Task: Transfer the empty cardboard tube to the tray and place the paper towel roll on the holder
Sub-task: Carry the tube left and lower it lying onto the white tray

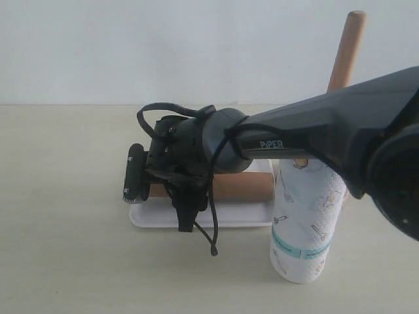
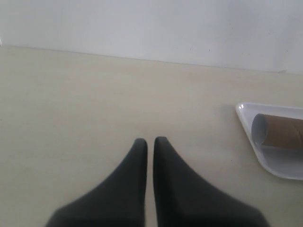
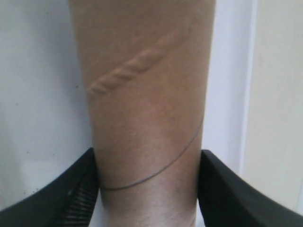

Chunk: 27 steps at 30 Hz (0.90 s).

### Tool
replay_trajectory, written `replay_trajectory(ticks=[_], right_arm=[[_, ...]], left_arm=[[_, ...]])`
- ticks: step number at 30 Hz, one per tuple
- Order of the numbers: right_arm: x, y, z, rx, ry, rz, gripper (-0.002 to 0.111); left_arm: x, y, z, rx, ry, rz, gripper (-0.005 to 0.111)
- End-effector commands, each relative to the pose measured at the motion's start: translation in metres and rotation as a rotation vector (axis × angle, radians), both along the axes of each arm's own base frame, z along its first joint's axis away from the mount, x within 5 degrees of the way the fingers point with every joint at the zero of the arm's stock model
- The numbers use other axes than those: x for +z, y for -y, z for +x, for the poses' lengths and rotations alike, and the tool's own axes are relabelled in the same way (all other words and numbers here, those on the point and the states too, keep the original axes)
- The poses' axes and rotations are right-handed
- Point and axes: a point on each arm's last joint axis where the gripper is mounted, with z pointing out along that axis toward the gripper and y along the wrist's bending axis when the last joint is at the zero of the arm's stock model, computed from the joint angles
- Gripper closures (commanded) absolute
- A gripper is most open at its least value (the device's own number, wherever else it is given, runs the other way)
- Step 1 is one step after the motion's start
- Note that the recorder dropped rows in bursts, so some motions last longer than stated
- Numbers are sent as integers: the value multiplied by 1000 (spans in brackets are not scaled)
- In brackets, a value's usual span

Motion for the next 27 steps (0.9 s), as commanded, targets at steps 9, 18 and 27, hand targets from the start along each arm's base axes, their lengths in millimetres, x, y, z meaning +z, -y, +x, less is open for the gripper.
replay_trajectory(ticks=[9, 18, 27], right_arm=[[-7, 2, 0, -6, -13, -36, 80], [-6, 5, 1, -24, -10, -62, 46], [12, 3, 4, -77, 23, -36, 34]], left_arm=[[-1, 0, 0, 1, 0, -3, 103], [-1, 0, 0, 1, 0, -3, 103], [-1, 0, 0, 1, 0, -3, 103]])
